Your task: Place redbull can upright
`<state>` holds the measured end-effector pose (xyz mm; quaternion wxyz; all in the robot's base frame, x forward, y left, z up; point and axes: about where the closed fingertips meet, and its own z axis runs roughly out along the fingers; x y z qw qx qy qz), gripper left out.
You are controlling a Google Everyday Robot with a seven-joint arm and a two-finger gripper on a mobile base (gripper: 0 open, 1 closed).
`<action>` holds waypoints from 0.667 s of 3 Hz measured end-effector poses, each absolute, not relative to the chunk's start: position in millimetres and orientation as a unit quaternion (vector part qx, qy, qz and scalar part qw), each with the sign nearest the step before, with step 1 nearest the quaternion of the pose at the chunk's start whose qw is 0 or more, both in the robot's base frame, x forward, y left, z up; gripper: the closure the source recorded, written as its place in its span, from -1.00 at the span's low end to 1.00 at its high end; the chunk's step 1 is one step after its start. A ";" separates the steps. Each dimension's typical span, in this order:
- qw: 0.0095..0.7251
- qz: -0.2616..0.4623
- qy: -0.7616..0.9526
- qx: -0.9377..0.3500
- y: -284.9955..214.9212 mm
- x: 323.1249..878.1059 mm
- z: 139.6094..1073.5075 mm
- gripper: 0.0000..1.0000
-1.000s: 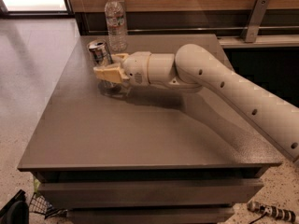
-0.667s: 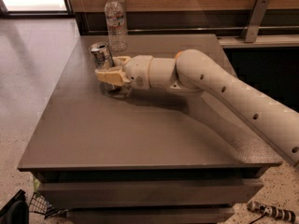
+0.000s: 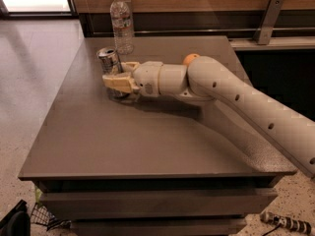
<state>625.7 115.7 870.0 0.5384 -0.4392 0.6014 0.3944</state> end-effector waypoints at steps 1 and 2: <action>0.538 0.395 0.601 -0.440 117.7 624.9 870.2 0.06; 0.537 0.396 0.600 -0.441 119.5 624.2 870.4 -0.41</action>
Offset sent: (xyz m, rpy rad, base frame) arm -0.0008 0.0020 0.0002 0.0002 -0.0001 0.0034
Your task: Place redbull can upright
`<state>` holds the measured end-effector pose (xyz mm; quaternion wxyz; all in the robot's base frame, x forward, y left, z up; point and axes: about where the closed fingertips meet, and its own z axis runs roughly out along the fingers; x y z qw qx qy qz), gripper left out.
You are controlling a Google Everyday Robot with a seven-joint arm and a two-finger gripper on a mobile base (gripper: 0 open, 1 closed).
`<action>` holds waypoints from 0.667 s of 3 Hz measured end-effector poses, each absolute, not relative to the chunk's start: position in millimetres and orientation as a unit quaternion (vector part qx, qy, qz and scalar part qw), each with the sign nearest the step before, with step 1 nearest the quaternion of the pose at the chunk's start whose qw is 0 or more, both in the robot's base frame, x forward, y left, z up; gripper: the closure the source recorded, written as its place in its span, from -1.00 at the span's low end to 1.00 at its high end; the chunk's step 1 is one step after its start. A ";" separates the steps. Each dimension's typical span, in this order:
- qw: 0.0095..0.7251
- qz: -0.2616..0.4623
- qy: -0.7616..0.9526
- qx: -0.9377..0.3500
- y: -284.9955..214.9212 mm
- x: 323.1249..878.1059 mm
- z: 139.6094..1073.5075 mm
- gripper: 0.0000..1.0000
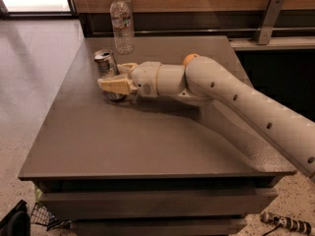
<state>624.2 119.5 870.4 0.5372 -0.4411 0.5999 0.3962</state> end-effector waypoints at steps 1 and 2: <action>0.536 0.397 0.599 -0.442 121.9 623.2 870.7 -0.86; 0.536 0.398 0.598 -0.443 123.6 622.5 870.8 -1.00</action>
Offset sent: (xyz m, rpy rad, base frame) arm -0.0010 0.0023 0.0003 0.0001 -0.0002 0.0040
